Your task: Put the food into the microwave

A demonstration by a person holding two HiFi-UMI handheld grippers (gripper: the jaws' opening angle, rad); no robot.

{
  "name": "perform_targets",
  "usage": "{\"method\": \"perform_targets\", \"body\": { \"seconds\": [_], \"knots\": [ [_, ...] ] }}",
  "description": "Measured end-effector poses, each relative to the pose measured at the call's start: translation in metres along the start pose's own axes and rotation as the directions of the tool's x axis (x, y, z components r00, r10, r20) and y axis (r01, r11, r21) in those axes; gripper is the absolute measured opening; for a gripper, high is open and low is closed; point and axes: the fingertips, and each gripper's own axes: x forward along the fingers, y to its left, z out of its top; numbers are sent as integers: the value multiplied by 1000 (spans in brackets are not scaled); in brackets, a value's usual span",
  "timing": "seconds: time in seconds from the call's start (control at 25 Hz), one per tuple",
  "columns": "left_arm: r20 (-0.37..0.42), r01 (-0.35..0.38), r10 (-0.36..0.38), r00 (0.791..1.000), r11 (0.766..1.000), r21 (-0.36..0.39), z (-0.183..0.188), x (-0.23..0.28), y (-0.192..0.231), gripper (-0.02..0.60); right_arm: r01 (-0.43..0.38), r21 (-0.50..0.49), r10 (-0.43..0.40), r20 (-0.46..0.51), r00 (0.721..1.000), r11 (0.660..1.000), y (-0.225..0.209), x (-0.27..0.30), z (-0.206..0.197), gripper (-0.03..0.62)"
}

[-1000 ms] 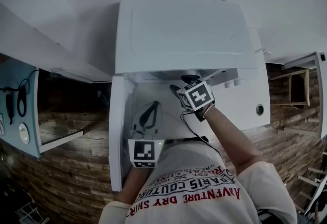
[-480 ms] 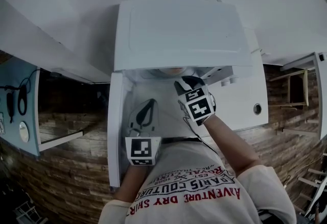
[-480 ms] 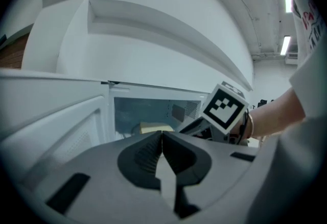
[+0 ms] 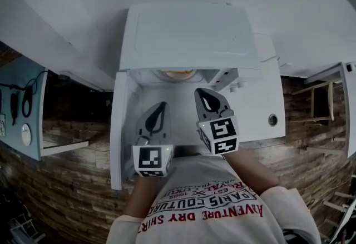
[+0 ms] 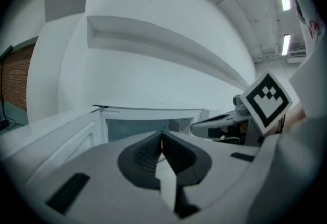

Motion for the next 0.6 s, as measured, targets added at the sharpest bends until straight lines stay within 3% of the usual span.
{"method": "perform_targets", "body": {
  "seconds": [0.24,0.48,0.6],
  "knots": [
    [88,-7,4,996,1000,30,38,-11,-21,8,39,-83,-21,203,979,996,-3,-51,41,12],
    [154,3,-11,988,999,53,74,-22,-47,8,22,30,-29,251,967,999,-15,-80,53,12],
    [175,10,-17,984,999,39,87,-26,-56,8,14,26,-22,293,956,1000,-17,-92,64,12]
  ]
}}
